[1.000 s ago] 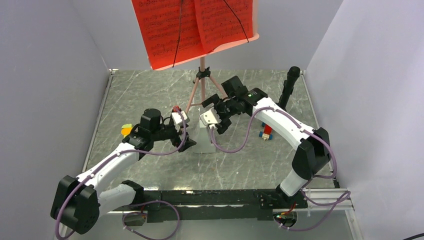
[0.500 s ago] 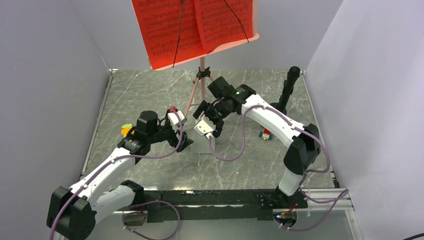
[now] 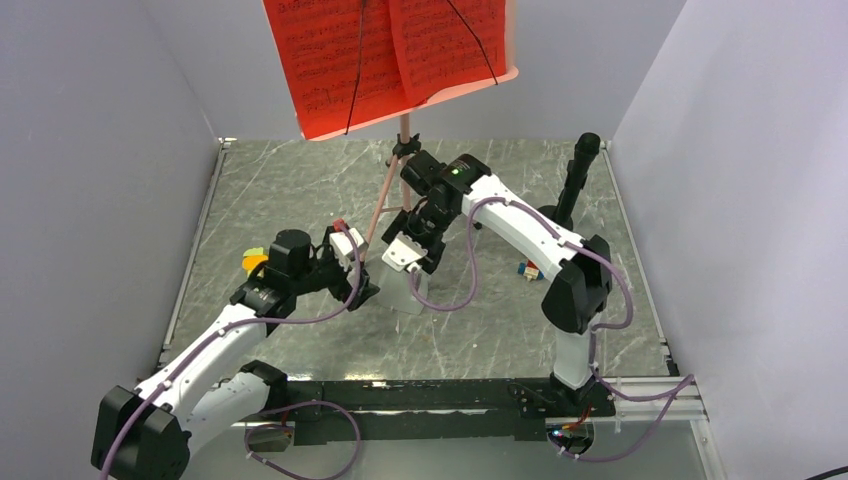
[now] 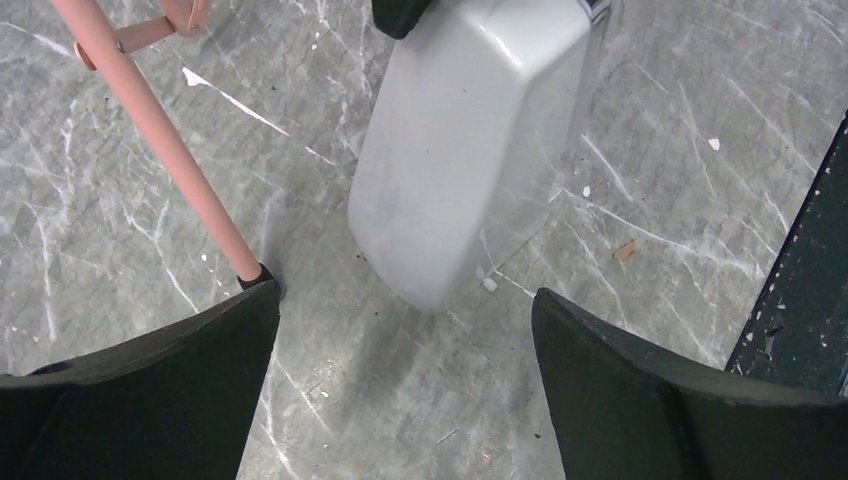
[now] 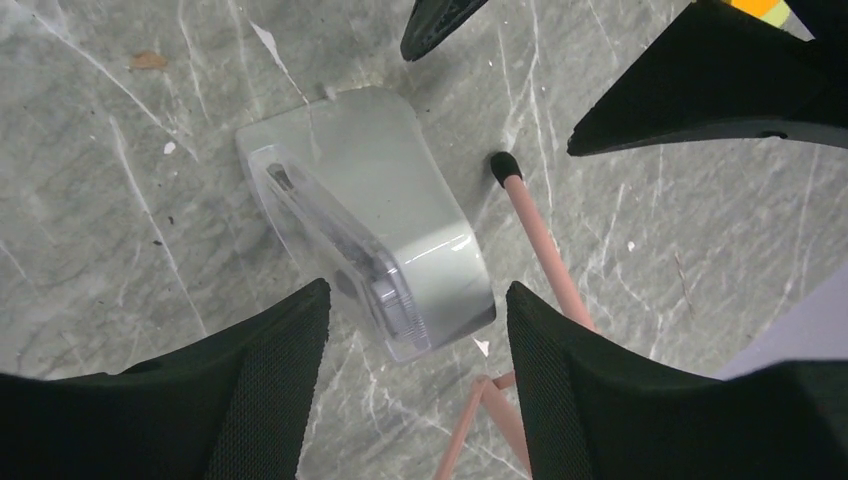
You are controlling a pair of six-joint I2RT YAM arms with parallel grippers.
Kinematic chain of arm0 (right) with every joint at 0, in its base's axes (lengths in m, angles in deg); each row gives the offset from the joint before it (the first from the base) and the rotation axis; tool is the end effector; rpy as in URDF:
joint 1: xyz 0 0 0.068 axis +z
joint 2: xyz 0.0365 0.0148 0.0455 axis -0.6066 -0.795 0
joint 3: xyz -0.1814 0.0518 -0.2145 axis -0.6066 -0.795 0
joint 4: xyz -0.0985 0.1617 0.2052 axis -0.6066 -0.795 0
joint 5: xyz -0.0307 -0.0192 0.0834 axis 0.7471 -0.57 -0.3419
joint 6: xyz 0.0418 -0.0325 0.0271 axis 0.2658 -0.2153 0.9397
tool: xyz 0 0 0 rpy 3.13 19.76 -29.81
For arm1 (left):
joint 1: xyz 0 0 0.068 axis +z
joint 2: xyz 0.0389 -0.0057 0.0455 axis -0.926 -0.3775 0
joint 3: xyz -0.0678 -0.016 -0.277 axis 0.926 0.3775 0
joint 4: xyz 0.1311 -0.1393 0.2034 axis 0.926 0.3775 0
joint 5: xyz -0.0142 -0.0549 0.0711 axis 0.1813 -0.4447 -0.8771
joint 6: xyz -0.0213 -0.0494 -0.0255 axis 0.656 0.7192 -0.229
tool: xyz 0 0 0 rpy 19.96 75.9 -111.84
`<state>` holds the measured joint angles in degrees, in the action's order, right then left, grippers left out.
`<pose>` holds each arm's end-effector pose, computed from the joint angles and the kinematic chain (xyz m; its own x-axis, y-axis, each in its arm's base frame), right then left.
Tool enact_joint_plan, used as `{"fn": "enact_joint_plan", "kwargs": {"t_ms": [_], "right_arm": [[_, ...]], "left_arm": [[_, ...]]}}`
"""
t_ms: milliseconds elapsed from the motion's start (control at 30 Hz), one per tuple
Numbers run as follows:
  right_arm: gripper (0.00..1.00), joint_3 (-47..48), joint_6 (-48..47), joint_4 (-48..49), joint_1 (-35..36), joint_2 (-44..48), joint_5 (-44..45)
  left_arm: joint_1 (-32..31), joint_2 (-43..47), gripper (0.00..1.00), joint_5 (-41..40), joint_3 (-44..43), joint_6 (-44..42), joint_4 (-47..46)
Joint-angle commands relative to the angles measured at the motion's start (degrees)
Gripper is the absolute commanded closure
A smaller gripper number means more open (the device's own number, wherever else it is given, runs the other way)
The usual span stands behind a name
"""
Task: Pack up the instrument practice props
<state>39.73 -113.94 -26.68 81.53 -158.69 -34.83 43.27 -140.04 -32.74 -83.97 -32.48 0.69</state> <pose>0.2683 0.2949 0.3255 0.8485 -0.2782 -0.4501 -0.4688 -0.7898 -0.3955 0.1894 -0.1096 0.2454 -0.2670 0.3171 -0.9100 0.8217 0.5683 -0.0431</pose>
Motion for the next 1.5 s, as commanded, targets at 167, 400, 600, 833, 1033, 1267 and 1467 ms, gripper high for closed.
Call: {"fn": "enact_joint_plan", "kwargs": {"t_ms": [167,400,600,833,1033,1267,1467], "right_arm": [[0.41,11.26,9.59,-13.67,0.03,-6.4,-6.39],[0.51,9.39,12.3,-11.76,-0.24,-4.93,-4.69],[0.72,6.71,19.82,-10.63,-1.64,-3.83,-6.38],[0.91,-0.94,33.89,-5.82,-6.3,-0.45,-11.2],[0.96,-11.41,46.99,4.46,-11.86,6.71,-14.33],[0.89,-22.11,54.41,11.69,-15.79,13.96,-15.46],[0.81,-20.39,62.7,16.66,-13.95,14.05,-13.93]], "left_arm": [[0.57,-2.23,0.01,-2.76,1.61,3.68,-10.06],[1.46,-3.89,0.01,-3.17,1.63,4.75,-11.05],[1.44,-4.23,0.01,-1.47,1.64,5.26,-11.21],[1.44,-5.47,0.01,1.26,1.09,4.98,-11.64],[1.44,-7.56,0.01,7.52,-0.47,2.64,-10.38],[1.27,-10.82,0.01,10.83,-2.49,-2.16,-8.09],[1.27,-11.54,0.01,9.71,-3.56,-2.28,-8.01]]}}
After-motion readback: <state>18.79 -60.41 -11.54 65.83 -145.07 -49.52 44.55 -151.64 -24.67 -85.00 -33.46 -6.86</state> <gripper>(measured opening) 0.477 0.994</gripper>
